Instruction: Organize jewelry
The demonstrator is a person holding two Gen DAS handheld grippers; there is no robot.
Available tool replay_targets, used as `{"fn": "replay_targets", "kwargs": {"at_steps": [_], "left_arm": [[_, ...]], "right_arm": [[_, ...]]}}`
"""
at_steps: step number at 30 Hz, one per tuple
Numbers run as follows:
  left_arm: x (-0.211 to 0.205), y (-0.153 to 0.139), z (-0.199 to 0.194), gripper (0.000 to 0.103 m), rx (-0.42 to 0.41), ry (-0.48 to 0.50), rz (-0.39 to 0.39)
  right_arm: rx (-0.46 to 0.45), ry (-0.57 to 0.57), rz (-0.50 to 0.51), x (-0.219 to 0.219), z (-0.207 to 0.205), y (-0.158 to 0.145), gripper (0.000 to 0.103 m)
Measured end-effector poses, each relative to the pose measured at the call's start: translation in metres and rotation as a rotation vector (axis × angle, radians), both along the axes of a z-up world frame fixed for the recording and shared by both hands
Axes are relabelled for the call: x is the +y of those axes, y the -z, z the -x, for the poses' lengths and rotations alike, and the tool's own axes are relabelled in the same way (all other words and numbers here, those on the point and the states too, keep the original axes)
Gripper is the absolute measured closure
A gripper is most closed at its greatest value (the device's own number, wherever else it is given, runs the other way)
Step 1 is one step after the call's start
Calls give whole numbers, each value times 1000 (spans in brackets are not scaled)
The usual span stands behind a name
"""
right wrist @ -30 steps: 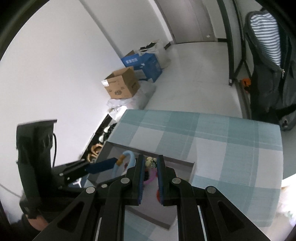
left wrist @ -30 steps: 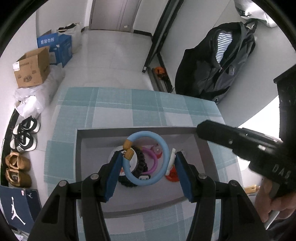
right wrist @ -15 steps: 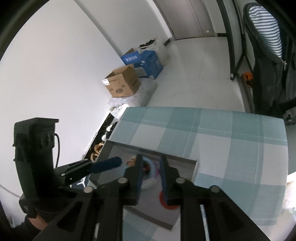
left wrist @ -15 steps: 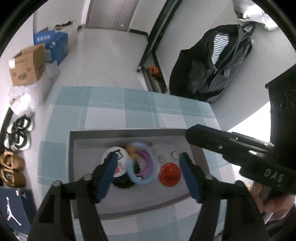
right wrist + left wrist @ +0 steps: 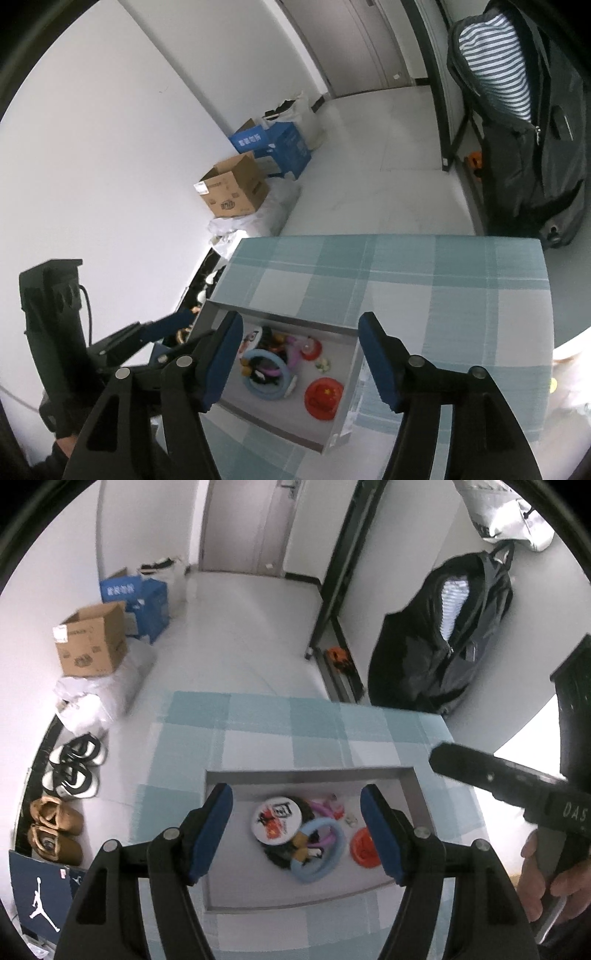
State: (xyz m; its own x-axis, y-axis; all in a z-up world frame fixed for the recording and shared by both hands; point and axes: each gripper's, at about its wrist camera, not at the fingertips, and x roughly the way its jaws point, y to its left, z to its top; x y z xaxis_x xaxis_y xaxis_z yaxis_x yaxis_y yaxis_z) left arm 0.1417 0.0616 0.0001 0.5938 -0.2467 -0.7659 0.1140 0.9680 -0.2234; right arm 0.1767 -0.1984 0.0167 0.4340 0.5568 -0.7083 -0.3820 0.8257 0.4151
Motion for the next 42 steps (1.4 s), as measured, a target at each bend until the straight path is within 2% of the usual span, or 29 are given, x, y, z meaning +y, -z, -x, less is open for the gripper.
{"fn": "replay_targets", "kwargs": {"at_steps": [4, 7, 10, 12, 18, 22, 28, 32, 42], "left_arm": [[-2, -11, 8, 36, -80, -10, -38], [-5, -16, 14, 36, -124, -13, -74], [-4, -18, 22, 36, -147, -27, -72], [-4, -19, 27, 36, -162, -44, -84], [-3, -22, 48, 36, -202, -83, -92], [-6, -20, 58, 36, -205, -88, -107], [-2, -20, 70, 36, -207, -107, -118], [4, -21, 77, 36, -212, -132, -108], [1, -13, 84, 36, -191, -134, -107]], "right_arm": [[1, 10, -12, 0, 7, 0, 26], [-4, 8, -24, -1, 16, -2, 25], [-62, 29, -14, -4, 29, -6, 19], [-124, 81, 19, -7, 39, -10, 17], [-175, 76, 6, -10, 60, -10, 15], [-254, 61, 33, -11, 78, -12, 15], [-253, 57, 58, -9, 94, -2, 13], [-289, 47, 100, -6, 108, 1, 8], [-301, 55, 99, -8, 122, 1, 6]]}}
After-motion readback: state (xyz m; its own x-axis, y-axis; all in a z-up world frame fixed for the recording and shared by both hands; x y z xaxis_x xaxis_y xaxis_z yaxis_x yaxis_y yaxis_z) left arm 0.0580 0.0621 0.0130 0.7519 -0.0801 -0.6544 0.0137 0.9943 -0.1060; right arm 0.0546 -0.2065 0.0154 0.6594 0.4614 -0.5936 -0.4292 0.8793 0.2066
